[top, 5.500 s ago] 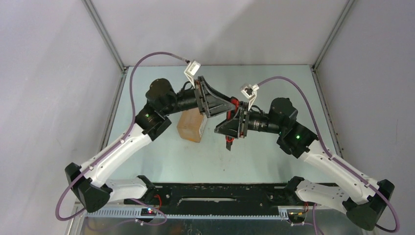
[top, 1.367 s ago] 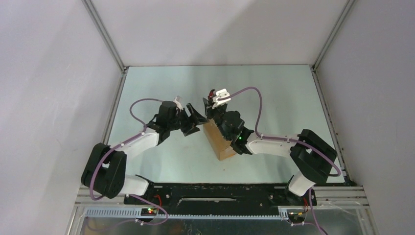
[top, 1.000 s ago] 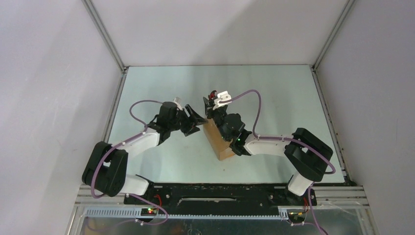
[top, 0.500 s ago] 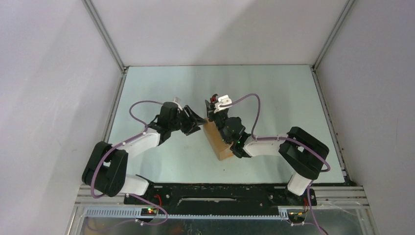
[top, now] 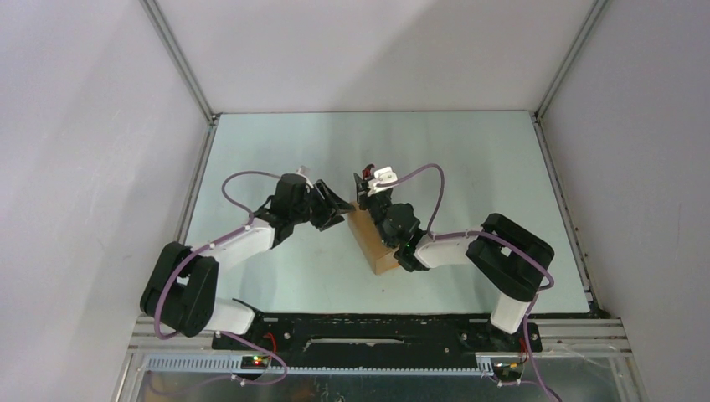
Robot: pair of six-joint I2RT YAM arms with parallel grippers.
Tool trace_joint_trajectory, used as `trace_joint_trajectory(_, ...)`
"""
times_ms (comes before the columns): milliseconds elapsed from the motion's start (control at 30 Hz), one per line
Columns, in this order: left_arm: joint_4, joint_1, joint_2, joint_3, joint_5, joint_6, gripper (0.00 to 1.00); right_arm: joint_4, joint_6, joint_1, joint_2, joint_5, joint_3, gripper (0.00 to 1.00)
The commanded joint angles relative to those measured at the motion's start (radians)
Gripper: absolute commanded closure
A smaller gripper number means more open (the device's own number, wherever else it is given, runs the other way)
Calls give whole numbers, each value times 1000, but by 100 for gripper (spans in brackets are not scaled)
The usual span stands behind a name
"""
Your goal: Unpack the express box
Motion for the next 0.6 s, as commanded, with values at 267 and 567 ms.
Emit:
trace_joint_trajectory(267, -100, -15, 23, 41, -68, -11, 46, 124, -25, 7, 15, 6, -34, 100)
trace_joint_trajectory(567, -99, -20, 13, 23, -109, -64, 49, 146, -18, 31, -2, 18, -102, 100)
